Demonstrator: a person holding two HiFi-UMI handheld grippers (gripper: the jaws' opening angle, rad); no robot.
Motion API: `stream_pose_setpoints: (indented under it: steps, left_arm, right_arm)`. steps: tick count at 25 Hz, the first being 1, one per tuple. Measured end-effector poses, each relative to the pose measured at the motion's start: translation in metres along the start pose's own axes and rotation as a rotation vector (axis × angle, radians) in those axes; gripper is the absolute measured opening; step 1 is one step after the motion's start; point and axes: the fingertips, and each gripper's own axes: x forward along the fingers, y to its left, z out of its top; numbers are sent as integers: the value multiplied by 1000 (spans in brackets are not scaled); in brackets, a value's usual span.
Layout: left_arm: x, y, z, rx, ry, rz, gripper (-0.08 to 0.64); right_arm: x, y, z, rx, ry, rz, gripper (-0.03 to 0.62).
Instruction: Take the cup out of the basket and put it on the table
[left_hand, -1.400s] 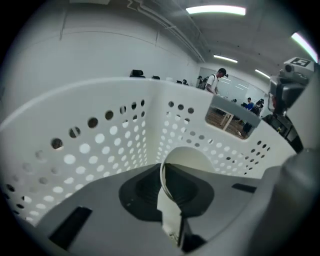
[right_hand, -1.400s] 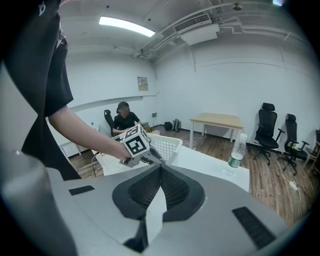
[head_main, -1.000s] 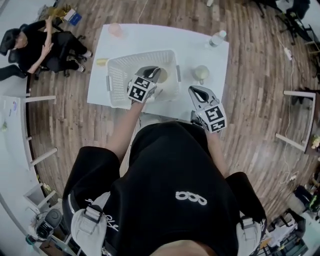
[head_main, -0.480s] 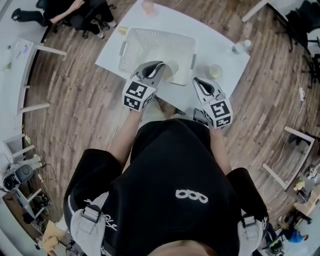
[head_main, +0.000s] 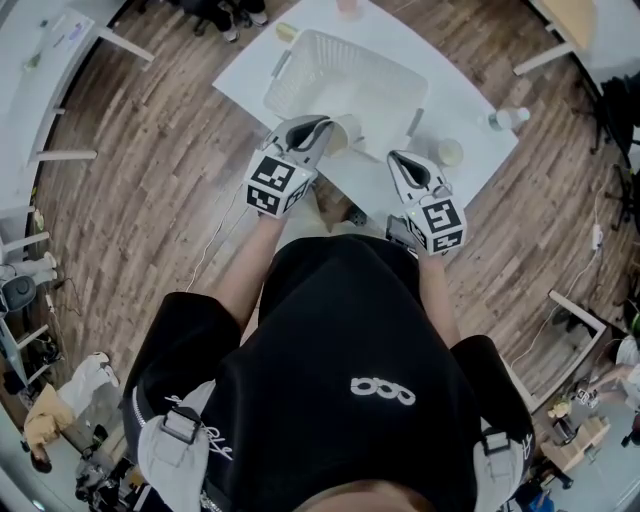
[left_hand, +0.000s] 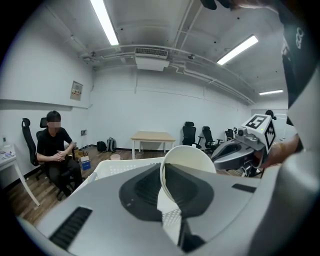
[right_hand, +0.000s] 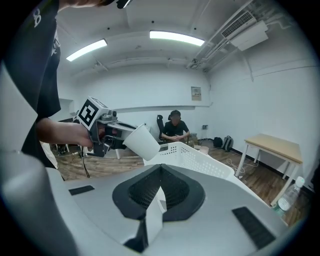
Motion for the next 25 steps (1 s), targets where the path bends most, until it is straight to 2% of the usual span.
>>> stream_pose_setpoints:
  steps: [8,15,21,25]
  left_arm:
    - [-31,66,1,-14,-17,61,26]
    - [-65,152,1,-26,-21,108,26]
    - [-93,237,-10,10,7,113,26]
    - [-99,285,-16,4,10,94,26]
  right_arm:
    - [59,25,32,-32,-11,58,25]
    - [134,52,71,-36,-31,99,25]
    - [209,73,107,-20,-48,86,25]
    - [249,87,122,-17,-38,66,25]
